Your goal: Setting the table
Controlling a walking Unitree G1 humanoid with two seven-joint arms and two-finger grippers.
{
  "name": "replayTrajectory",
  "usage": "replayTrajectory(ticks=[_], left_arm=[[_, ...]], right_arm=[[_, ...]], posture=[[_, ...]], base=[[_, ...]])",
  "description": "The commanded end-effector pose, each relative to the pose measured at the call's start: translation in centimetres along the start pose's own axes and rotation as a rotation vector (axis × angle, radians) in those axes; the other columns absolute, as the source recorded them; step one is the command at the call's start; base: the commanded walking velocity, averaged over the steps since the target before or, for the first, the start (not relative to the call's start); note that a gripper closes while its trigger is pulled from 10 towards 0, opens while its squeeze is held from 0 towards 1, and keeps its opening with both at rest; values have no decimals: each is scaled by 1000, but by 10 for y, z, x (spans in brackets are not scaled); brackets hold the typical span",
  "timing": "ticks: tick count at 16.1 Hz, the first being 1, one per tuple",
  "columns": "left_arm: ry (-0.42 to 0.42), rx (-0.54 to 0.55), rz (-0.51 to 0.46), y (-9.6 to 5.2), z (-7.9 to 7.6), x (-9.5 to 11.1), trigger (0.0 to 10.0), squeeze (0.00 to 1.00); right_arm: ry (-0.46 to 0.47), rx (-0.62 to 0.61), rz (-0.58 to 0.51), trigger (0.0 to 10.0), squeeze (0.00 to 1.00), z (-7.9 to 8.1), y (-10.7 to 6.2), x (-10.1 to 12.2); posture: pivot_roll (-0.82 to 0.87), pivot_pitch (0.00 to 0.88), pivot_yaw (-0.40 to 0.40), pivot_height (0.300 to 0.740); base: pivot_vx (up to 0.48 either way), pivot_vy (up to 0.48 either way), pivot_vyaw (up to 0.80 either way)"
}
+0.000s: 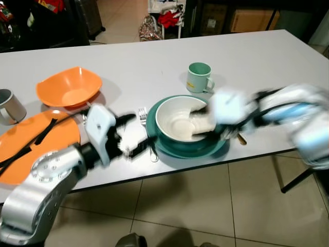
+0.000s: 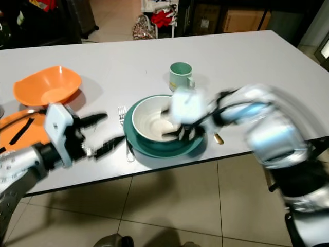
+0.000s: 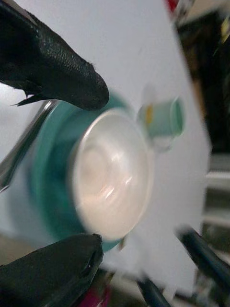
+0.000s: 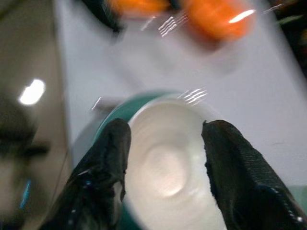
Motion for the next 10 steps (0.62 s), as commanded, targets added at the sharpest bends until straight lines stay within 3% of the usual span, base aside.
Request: replayTrajectory(ticks=[1,4,5,7,8,9,10], left_arm=[[11,60,11,-1,8,0,10000,0],[2,248,-31,-1,17,10,10000,0],[12,351,-51,-4,18,13,10000,0],[-55,490,-65,-14,19,6,10000,0],[-46,512,-56,-16,19,4,10000,0],[-31,545,-24,-19,15,-5,10000,0],[-24,561,-10,-19,12,-8,10000,0]], right_arm=[[56,-64,-45,10000,1000,-4,-10,6],[222,-309,-138,10000,1000,-7,-7,2],[300,-414,-182,10000,1000,4,1,-1],[388,-504,-201,10000,1000,22,11,-3],[423,-540,-207,10000,1000,25,11,-5],[501,-652,-192,10000,1000,30,10,-15],[516,-734,-174,10000,1000,34,10,-21]], posture=[[-98,41,51,740],[-102,49,65,740],[-99,51,72,740],[-97,52,72,740],[-95,52,66,740],[-91,53,46,740],[-89,54,38,740]], base=[[0,0,0],[0,0,0],[0,0,0],[0,0,0],[0,0,0],[0,-480,0],[0,-480,0]])
Point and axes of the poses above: a point about 5 cm out from each wrist's last joint towards the gripper, its own y axis pointing out of the wrist towards the gripper, its own x axis along the axis of the wrist's last joint, z = x × y, the point moved 4 cm from there along y, pointing out of the wrist towards the gripper
